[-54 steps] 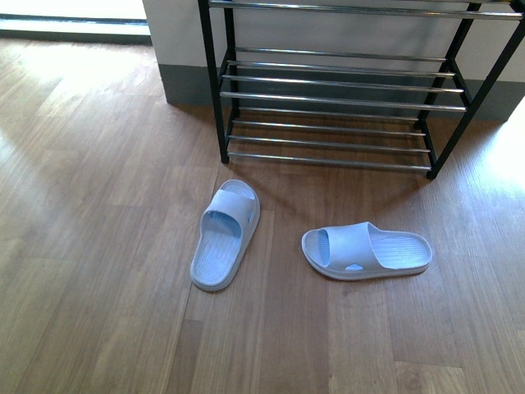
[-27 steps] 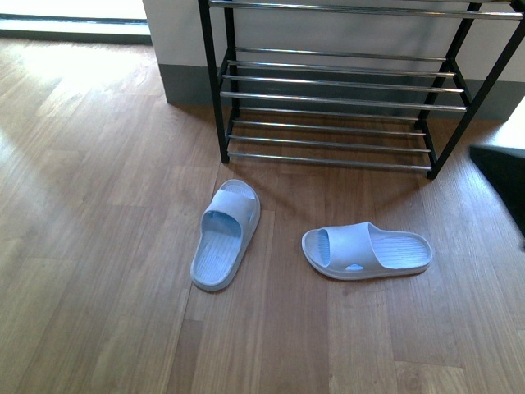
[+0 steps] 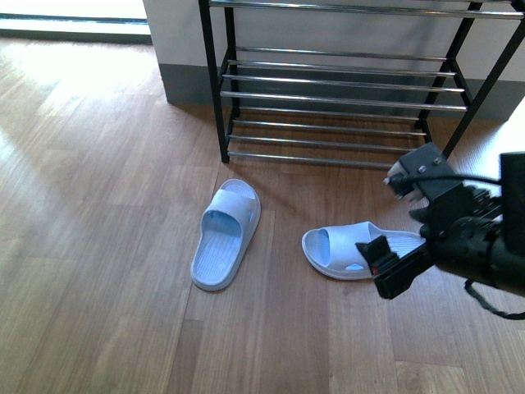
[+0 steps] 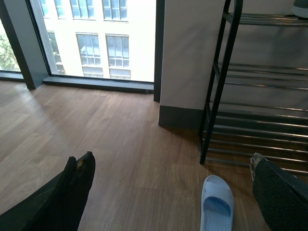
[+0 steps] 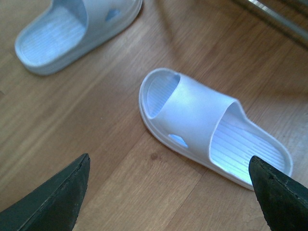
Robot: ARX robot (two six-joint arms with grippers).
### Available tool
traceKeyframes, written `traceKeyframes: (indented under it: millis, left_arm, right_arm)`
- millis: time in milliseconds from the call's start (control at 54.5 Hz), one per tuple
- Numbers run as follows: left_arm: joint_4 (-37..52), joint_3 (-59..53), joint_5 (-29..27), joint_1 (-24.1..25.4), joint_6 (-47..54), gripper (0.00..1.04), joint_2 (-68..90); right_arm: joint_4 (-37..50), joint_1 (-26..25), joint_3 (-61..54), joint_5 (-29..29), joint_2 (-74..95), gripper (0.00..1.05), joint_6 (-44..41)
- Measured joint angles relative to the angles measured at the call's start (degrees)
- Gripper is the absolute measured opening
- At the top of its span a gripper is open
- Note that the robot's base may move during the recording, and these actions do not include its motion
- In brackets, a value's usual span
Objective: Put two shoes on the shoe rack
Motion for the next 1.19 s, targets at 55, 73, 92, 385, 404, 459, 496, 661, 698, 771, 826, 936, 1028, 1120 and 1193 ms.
traceKeyframes:
  millis: [55,73,92,385,404,459,496,661,698,771,826,936,1028,1120,1193]
  left_arm:
    - [0.0,0.0,0.0,0.0,0.0,0.95,0.0]
    - [0.0,0.0,0.0,0.0,0.0,0.95,0.0]
    - [0.0,0.0,0.0,0.0,0.0,0.95,0.0]
    - [0.0,0.0,0.0,0.0,0.0,0.95,0.0]
    - [0.0,0.0,0.0,0.0,0.0,0.95,0.0]
    - [0.0,0.0,0.0,0.0,0.0,0.95,0.0]
    - [0.0,0.0,0.0,0.0,0.0,0.95,0.0]
    - [0.0,0.0,0.0,0.0,0.0,0.95,0.0]
    - [0.0,0.0,0.0,0.0,0.0,0.95,0.0]
    - [0.0,0.0,0.0,0.0,0.0,0.95,0.0]
    - [0.0,0.0,0.0,0.0,0.0,0.95,0.0]
    - [0.0,0.0,0.0,0.0,0.0,0.95,0.0]
    - [0.0,0.0,0.0,0.0,0.0,0.95,0.0]
    - [0.0,0.0,0.0,0.0,0.0,0.95,0.0]
    - [0.0,0.0,0.0,0.0,0.0,0.95,0.0]
  right_arm:
    - [-0.4,-0.3,2.1,-0.3,3.0,0.96,-0.9]
    - [-0.5,-0.4,3.1,-0.3,4.3,0.96,-1.7]
    - [-0.6,-0.5,3.6,-0.3,4.9,0.96,-2.0]
    - [-5.3,-2.3,17.4,-0.9,17.2,0.96,-7.1]
    - [-5.6,-2.5,18.6,-0.8,18.0,0.96,-7.3]
    - [-5.9,-2.8,20.8,0.0,19.5,0.96,-7.3]
    - [-6.4,-3.0,21.8,0.1,20.1,0.96,-7.3]
    - [-8.3,-3.3,24.1,-0.2,21.4,0.96,-7.3]
    - [-8.6,-3.3,24.4,-0.4,21.5,0.95,-7.3]
    - [-9.3,-3.0,25.1,-0.5,21.9,0.83,-7.6]
    - [-9.6,-2.9,25.5,-0.5,22.1,0.76,-7.6]
    - [-10.3,-2.8,26.1,-0.5,22.7,0.61,-7.7]
    - [-10.7,-2.8,26.7,-0.5,23.5,0.45,-7.9]
    - [-10.9,-2.8,27.0,-0.4,24.4,0.26,-8.7]
    - [-11.1,-2.8,27.1,-0.5,24.9,0.32,-9.4]
